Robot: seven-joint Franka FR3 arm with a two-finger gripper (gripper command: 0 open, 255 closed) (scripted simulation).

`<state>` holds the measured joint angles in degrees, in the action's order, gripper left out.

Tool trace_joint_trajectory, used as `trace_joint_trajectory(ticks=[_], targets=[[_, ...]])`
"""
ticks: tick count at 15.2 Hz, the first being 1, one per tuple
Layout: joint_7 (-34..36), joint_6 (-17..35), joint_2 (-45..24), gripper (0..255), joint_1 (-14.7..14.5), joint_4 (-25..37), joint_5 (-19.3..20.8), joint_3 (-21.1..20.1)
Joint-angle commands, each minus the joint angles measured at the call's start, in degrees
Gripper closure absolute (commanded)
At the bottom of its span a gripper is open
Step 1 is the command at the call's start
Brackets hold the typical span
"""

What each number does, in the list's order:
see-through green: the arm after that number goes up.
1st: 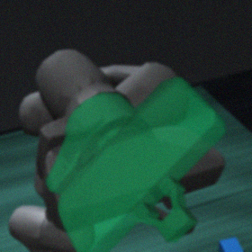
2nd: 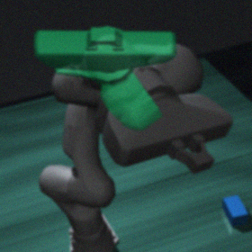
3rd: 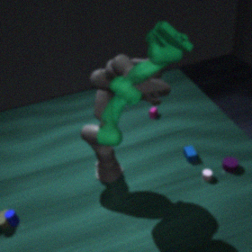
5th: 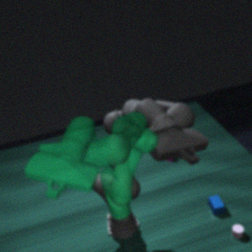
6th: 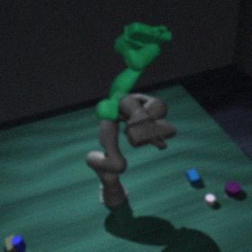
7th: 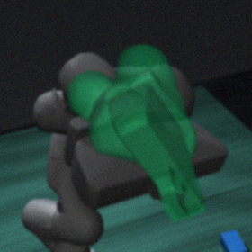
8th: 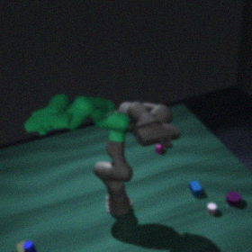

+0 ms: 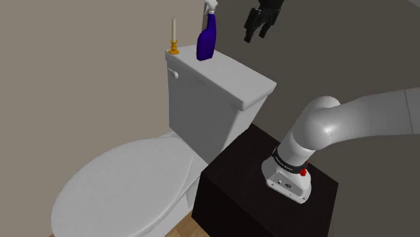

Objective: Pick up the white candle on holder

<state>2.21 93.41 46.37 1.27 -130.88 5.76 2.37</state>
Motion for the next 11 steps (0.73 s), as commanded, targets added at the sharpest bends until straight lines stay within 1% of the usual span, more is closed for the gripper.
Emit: trace_joint_trajectory(ticks=[1, 6, 11], targets=[[0.0, 0.0, 0.0, 0, 0.0, 0.0, 0.0, 0.0], [0.7, 9.6, -7.6, 0, -1.0, 0.6, -2.0, 0.7], [0.8, 18.2, -16.2, 0, -2.1, 3.3, -4.3, 1.4]])
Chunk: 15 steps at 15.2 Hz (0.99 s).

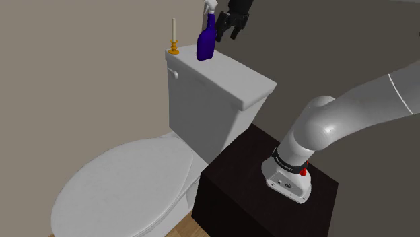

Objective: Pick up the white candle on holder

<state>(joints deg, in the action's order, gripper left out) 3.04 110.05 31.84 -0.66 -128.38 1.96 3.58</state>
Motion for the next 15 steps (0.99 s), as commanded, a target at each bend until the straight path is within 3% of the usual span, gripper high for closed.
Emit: trace_joint_trajectory(ticks=[1, 8, 15], targets=[[-0.1, 3.1, -3.5, 0, -0.5, 1.5, -1.0, 0.3], [-1.3, 12.4, -16.5, 0, -2.2, 9.0, -5.2, 1.3], [-3.4, 18.1, -30.1, 0, -3.3, 20.4, -10.5, 1.7]])
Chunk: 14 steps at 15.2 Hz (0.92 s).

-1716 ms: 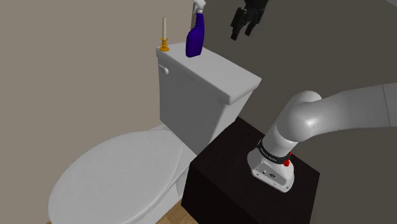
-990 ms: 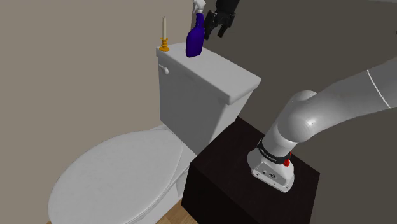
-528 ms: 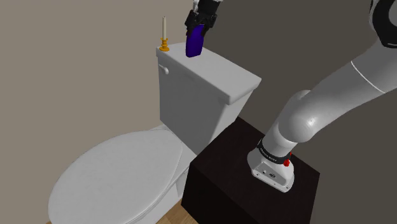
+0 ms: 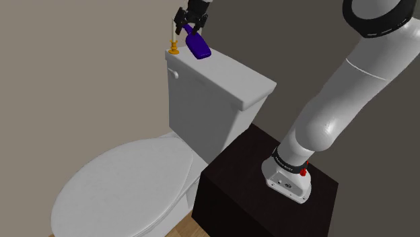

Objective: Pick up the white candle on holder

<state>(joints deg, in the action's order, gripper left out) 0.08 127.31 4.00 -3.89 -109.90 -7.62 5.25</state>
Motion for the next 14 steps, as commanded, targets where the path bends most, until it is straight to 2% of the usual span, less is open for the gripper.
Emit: trace_joint_trajectory(ticks=[1, 4, 13, 14], targets=[[-0.8, 1.4, -4.2, 0, -0.2, 3.9, -1.7, 0.1], [-1.5, 2.3, -9.4, 0, -0.2, 9.4, -3.7, -0.1], [-2.8, 7.8, -10.2, 0, -0.2, 4.6, -4.7, -0.3], [-2.9, 7.8, -10.0, 255, -0.1, 4.4, -4.8, -0.3]])
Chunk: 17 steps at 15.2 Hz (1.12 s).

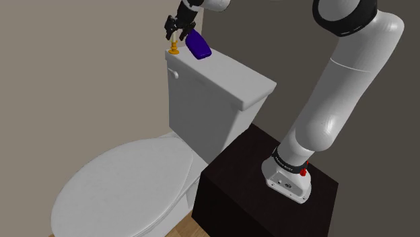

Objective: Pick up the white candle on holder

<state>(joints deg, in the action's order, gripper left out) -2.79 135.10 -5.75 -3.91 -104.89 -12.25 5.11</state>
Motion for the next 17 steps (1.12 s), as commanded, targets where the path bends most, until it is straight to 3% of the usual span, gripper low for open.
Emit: trace_joint_trajectory(ticks=[1, 9, 17], targets=[[0.0, -0.1, -0.3, 255, -0.1, -0.5, -0.1, -0.2], [0.1, 0.0, -0.5, 255, -0.2, -0.4, -0.1, -0.2], [1.4, -5.8, 0.4, 255, -0.1, 4.7, 0.9, 0.0]])
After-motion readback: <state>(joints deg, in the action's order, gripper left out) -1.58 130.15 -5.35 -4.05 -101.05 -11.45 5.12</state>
